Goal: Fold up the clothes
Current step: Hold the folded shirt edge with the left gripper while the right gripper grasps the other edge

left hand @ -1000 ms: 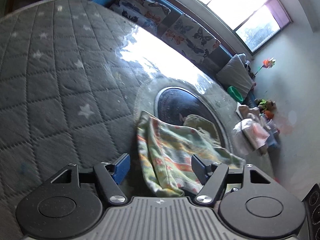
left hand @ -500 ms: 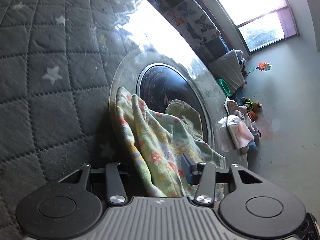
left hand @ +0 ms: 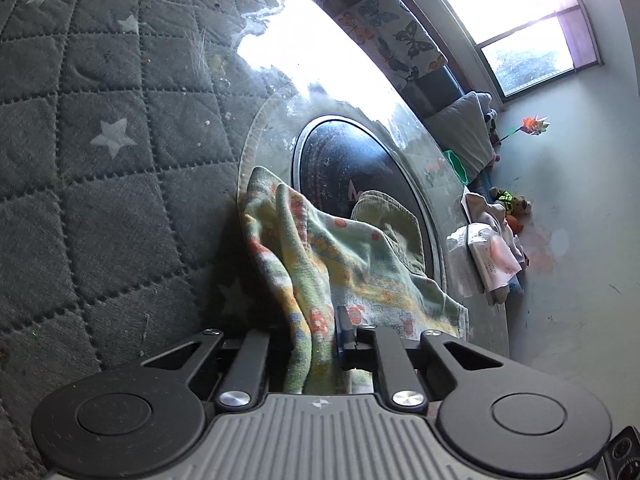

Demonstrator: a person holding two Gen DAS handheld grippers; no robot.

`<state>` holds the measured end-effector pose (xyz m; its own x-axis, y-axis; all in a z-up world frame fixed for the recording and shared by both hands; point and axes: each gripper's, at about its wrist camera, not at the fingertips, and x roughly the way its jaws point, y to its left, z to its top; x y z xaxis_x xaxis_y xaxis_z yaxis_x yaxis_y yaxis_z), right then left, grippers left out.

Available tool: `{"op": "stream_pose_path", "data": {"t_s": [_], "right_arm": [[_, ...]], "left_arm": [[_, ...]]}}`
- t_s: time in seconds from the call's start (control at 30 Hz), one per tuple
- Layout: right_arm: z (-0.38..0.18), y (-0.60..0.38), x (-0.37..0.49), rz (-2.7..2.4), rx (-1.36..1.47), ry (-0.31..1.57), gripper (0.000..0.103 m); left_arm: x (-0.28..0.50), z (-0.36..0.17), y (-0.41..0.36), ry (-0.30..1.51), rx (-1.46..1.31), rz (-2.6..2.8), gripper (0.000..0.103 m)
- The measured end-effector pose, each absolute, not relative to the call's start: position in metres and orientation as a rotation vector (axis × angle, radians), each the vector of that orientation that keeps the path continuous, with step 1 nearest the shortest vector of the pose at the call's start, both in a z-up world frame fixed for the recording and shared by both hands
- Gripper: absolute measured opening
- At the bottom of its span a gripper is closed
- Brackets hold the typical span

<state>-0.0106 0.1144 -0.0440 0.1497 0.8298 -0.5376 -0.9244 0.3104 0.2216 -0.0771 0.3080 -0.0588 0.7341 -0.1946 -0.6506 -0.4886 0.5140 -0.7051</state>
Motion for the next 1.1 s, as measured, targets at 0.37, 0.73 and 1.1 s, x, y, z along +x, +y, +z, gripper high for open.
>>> {"op": "stream_pose_path", "data": {"t_s": [0.37,0.73,1.1], "right_arm": [[-0.069,0.010,0.085,0.801,-0.090,0.706,0.040],[-0.102,-0.018,0.125,0.731,0.085,0.796,0.041],[-0.091,-0.009,0.113,0.790,0.144,0.765,0.007]], "left_arm": [[-0.075,-0.055,0.304,0.764,-0.991,0.209,0.014],[-0.069,-0.051,0.300,0.777,-0.938,0.229,0.014],[-0.068,-0.051,0.301,0.779,-0.927,0.229,0.014]]}}
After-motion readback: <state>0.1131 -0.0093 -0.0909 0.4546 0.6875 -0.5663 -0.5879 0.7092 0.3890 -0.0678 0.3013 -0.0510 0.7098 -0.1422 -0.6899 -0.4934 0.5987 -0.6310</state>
